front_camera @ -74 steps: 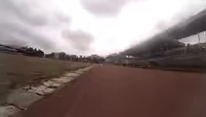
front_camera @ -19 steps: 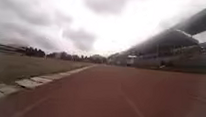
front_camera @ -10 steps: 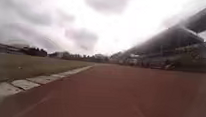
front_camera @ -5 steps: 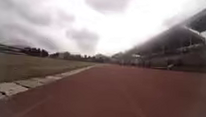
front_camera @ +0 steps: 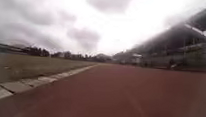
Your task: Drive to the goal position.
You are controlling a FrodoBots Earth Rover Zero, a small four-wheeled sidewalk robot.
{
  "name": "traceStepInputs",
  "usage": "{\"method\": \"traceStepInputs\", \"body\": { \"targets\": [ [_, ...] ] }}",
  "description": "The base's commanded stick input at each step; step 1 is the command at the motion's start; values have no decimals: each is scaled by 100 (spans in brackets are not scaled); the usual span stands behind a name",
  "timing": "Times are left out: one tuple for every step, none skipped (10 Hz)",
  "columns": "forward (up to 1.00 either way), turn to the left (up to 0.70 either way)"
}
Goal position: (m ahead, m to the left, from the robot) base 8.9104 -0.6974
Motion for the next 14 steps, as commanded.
{"method": "traceStepInputs", "body": {
  "targets": [
    [100, 0],
    [100, 0],
    [100, 0],
    [100, 0],
    [100, 0],
    [100, 0],
    [100, 0],
    [100, 0],
    [100, 0],
    [100, 0],
    [100, 0],
    [100, 0],
    [100, 0],
    [100, 0]
  ]
}}
